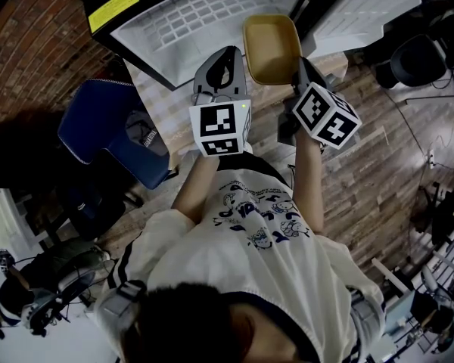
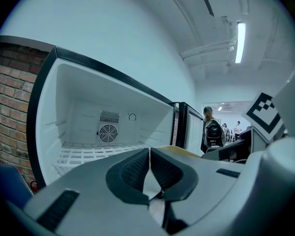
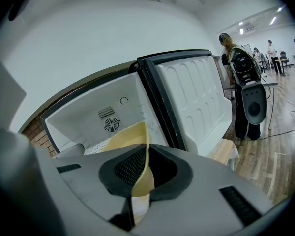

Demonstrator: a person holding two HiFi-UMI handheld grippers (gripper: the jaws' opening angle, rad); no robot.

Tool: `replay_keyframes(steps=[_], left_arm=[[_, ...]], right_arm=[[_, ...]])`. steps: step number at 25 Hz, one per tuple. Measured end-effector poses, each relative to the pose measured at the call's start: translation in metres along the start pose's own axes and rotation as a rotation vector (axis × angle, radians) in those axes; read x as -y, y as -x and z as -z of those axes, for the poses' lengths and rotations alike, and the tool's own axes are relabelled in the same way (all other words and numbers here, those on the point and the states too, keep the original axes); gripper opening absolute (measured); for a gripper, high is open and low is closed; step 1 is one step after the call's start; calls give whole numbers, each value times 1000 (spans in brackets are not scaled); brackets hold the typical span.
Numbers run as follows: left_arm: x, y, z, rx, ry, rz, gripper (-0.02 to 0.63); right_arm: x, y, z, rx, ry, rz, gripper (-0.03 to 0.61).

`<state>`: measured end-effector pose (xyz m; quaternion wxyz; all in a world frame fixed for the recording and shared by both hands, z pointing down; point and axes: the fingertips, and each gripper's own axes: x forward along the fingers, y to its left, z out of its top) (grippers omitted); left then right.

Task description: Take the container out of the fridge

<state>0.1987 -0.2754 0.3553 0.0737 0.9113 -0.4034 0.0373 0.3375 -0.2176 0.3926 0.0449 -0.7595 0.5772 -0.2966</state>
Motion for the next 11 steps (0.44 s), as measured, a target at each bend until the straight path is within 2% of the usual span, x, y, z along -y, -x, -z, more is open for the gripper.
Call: replay_keyframes(steps=[11], left_arm=[[2,-1,-1,-5,3,-7,23]], right_arm=[[-3,3,-6,8,7,1,43]])
